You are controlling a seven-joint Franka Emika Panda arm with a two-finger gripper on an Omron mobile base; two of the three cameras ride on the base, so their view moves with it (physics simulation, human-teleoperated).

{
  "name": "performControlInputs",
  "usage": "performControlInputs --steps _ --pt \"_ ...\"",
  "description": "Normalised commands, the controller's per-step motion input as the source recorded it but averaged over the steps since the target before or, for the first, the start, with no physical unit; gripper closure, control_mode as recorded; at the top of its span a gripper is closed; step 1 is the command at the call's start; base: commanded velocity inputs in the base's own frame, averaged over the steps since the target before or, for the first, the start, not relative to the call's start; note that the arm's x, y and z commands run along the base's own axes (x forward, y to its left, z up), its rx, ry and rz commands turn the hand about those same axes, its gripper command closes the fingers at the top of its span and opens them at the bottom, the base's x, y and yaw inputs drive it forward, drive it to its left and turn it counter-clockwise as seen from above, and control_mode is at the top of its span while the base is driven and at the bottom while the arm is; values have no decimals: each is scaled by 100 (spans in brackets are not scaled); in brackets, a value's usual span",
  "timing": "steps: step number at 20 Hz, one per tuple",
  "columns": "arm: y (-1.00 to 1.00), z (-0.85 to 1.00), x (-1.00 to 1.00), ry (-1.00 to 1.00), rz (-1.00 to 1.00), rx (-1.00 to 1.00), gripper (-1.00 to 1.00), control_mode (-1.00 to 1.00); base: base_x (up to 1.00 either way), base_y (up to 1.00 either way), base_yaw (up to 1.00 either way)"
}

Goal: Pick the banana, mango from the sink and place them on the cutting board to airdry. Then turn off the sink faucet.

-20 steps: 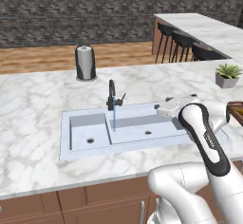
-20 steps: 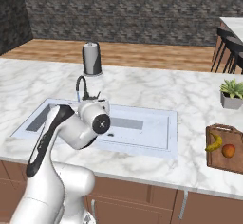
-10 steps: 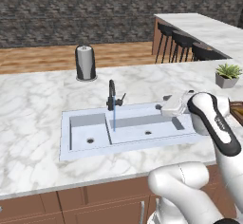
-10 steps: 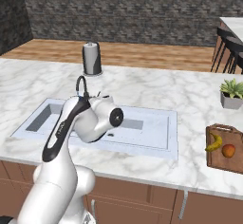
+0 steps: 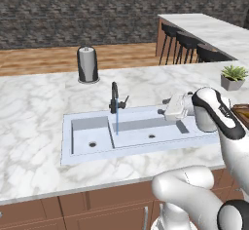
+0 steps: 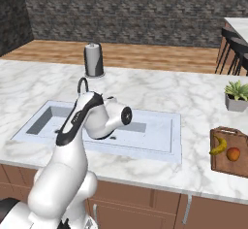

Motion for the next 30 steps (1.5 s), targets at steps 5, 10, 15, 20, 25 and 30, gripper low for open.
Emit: performControlInputs --steps 5,10,15,20,25,30 --pt "39 -44 16 -3 0 -1 -100 -100 0 0 0" --pt "32 -15 25 -5 0 -3 -100 -100 0 0 0" --pt "6 2 32 -6 0 -8 -100 -100 0 0 0" --pt "-5 1 32 -1 3 -10 -100 -100 0 0 0" --pt "-15 8 26 0 10 -7 -100 -100 0 0 0" --pt "-26 4 15 0 14 -3 -100 -100 0 0 0"
